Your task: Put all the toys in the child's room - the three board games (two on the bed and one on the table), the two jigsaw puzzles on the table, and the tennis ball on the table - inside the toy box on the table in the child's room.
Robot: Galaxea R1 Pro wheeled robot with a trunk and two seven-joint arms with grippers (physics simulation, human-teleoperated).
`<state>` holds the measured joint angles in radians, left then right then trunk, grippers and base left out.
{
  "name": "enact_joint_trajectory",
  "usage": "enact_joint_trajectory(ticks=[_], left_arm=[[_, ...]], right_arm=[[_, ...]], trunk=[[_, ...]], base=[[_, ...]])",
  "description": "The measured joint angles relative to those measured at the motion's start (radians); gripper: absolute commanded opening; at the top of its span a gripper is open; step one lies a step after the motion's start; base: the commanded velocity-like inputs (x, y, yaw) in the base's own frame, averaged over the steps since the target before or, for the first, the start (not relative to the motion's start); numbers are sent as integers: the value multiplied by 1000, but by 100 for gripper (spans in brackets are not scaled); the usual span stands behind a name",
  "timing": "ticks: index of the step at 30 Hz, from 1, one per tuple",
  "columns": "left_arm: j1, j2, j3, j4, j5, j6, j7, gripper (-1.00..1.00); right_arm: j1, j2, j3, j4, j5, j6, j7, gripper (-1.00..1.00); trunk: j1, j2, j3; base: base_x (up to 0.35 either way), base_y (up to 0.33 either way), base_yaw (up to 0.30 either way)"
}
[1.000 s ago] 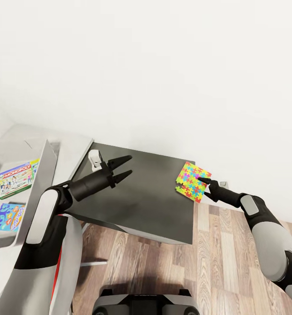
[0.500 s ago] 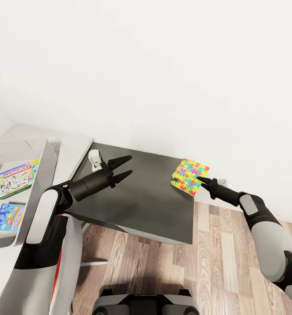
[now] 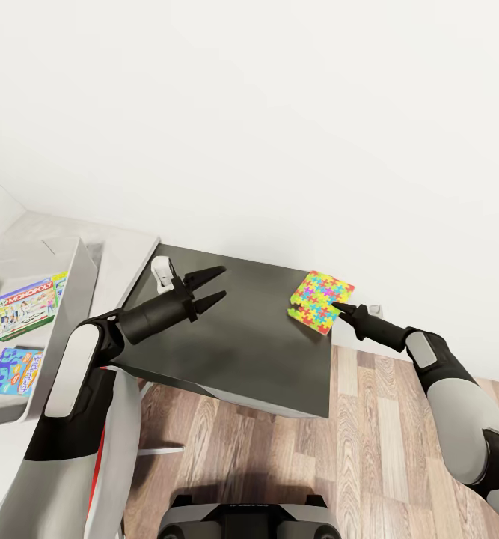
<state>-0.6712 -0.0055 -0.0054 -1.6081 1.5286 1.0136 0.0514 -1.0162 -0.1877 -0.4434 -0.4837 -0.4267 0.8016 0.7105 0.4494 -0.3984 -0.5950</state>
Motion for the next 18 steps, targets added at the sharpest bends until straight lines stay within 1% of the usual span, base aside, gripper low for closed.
enact_joint_trajectory(ticks=[9, 15, 18], left_arm=[[1, 0, -4, 1, -1, 0, 0, 100], [3, -1, -8, 1, -1, -1, -4, 100], [6, -2, -12, 1, 0, -1, -12, 100]], right_arm=[[2, 0, 3, -13, 3, 0, 1, -100], [9, 0, 3, -60, 1, 0, 4, -100], [16, 0, 7, -91, 22, -4, 4, -100]], trunk=[[0, 0, 0], [0, 0, 0], [0, 0, 0]], base=[[0, 0, 0], [0, 0, 0], [0, 0, 0]])
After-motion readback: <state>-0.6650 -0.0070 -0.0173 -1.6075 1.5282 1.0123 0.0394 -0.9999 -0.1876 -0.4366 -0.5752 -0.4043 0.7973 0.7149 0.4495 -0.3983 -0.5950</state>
